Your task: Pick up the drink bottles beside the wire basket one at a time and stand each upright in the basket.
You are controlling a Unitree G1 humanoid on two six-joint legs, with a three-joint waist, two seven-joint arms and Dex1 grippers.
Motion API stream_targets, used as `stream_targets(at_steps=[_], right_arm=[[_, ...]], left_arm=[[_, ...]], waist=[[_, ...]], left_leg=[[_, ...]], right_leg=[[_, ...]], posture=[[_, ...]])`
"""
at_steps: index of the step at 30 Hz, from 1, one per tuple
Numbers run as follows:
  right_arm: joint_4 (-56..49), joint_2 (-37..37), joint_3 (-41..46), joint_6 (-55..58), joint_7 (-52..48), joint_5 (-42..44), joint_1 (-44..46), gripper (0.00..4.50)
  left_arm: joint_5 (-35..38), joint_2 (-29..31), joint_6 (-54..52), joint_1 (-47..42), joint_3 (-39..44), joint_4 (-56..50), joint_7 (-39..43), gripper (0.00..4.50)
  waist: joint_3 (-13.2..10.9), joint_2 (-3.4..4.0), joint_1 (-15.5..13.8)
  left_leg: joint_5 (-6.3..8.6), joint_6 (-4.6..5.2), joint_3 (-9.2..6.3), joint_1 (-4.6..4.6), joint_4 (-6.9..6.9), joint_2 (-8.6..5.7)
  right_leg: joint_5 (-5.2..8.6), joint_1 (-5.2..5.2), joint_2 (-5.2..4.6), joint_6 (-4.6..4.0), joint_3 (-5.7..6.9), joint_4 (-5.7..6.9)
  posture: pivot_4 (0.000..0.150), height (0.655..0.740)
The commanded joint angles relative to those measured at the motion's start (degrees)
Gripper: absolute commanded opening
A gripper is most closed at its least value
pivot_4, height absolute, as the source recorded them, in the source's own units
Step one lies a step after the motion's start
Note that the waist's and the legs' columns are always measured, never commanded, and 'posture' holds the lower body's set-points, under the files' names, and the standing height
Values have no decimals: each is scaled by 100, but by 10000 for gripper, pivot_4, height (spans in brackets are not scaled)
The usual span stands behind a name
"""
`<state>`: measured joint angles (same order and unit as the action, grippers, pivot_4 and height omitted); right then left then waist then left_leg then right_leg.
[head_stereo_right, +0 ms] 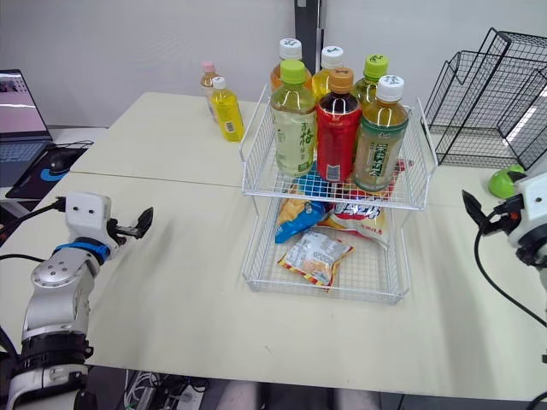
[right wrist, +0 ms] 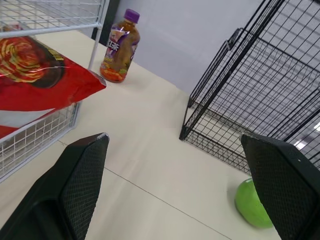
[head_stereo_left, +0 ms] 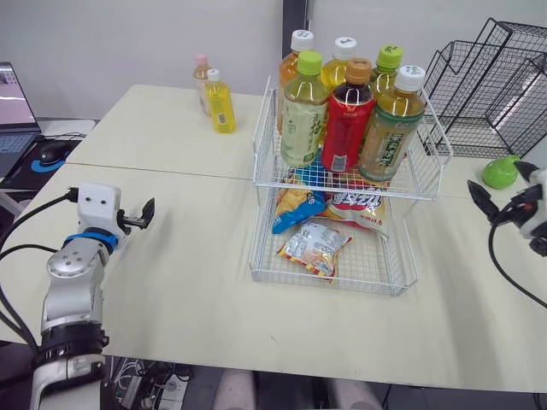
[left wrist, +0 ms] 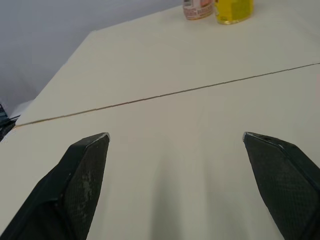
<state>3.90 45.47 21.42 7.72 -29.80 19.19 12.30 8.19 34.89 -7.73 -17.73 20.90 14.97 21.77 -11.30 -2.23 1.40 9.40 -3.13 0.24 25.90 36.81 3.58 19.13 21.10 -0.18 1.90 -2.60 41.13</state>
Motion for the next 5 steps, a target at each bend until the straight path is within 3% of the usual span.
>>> stream_targets(at_steps=[1, 5], right_arm=[[136, -93, -23, -289, -1, -169, 146, 45000], [214, -210, -66, -330, 8, -261, 202, 45000]], left_arm=[[247, -75, -271, 25, 144, -537, -115, 44424], [318, -1, -185, -157, 100, -451, 51, 44424]], waist=[[2, 4, -14], [3, 6, 0]], left_leg=[[0, 0, 0, 0, 0, 0], [0, 0, 4, -3, 0, -4]], right_leg=[[0, -2, -3, 0, -1, -1], [0, -2, -3, 0, -4, -1]], posture=[[1500, 7268], [1500, 7268]])
